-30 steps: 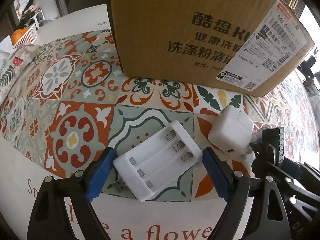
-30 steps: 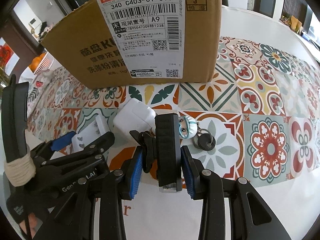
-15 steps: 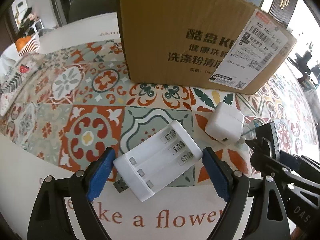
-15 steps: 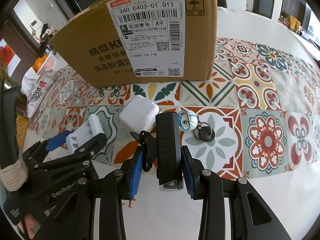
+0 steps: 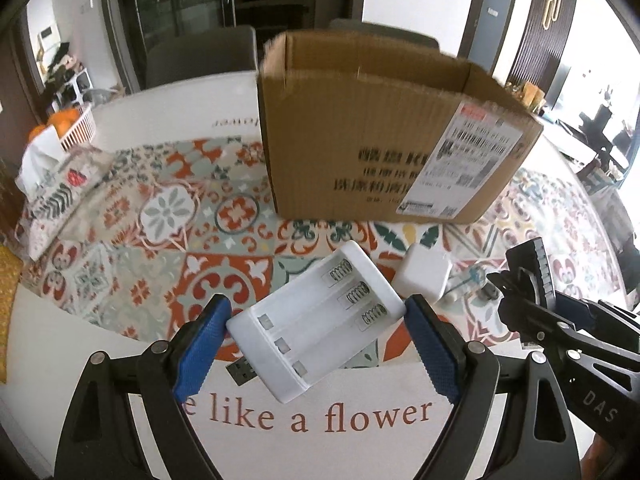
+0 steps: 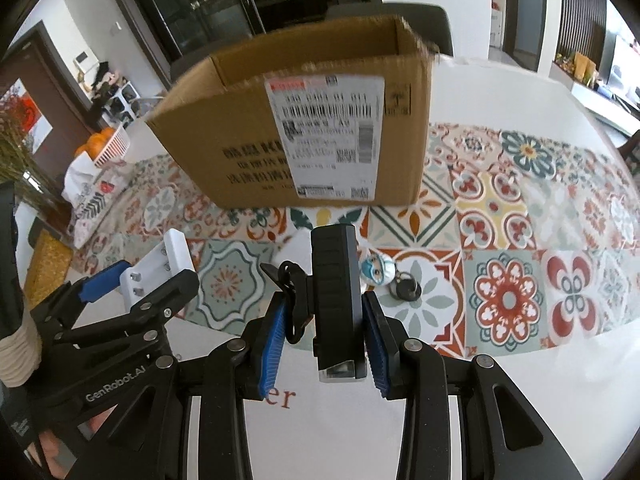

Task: Organize rigid objects
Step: 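Carry the charger and black device over the box and lower them, then open both tools to release the charger and black device into the box, then move both tools back to the figurine and white adapter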

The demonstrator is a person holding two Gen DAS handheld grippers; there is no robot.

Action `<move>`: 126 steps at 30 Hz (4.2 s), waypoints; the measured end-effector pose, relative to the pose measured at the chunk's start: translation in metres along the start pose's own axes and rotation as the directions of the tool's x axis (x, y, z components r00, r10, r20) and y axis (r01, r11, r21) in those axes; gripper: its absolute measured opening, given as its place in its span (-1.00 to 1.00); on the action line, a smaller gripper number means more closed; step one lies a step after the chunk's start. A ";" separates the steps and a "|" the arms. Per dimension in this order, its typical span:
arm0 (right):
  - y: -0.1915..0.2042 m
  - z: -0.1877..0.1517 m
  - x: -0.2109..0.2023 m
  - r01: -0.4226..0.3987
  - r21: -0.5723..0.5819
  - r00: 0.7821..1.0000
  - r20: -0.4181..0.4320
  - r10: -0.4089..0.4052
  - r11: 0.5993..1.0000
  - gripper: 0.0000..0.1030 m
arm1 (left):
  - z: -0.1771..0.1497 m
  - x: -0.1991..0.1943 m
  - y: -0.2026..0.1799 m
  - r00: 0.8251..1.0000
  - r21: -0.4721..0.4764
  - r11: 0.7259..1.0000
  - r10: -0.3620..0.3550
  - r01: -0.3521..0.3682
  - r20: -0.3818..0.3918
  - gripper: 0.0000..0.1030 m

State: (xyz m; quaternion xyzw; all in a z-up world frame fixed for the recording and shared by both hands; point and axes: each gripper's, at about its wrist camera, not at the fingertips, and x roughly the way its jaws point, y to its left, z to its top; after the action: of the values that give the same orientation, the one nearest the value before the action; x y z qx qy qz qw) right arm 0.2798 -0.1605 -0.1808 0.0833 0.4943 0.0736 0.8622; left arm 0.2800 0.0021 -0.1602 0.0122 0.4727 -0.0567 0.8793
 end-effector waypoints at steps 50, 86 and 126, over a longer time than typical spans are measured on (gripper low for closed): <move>0.030 0.138 -0.083 -0.005 -0.103 0.964 0.265 0.032 0.995 -0.27 | 0.155 -0.079 -0.011 0.970 0.118 0.993 -0.049 0.021 0.239 0.72; 0.017 0.201 -0.011 0.034 -0.083 0.992 0.120 -0.023 0.996 0.17 | 0.194 -0.011 0.002 0.987 0.075 0.987 0.135 -0.141 0.088 0.93; -0.005 0.079 -0.065 0.126 -0.056 0.982 0.147 -0.117 0.990 0.44 | 0.077 -0.062 -0.021 0.986 0.034 0.991 0.126 -0.130 0.105 1.00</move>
State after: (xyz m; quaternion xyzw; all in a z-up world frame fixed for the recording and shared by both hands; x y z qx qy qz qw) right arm 0.3154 -0.1848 -0.0881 0.0301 0.4326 0.0307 0.9006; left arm 0.3080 -0.0191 -0.0654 0.0575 0.4240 -0.0100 0.9038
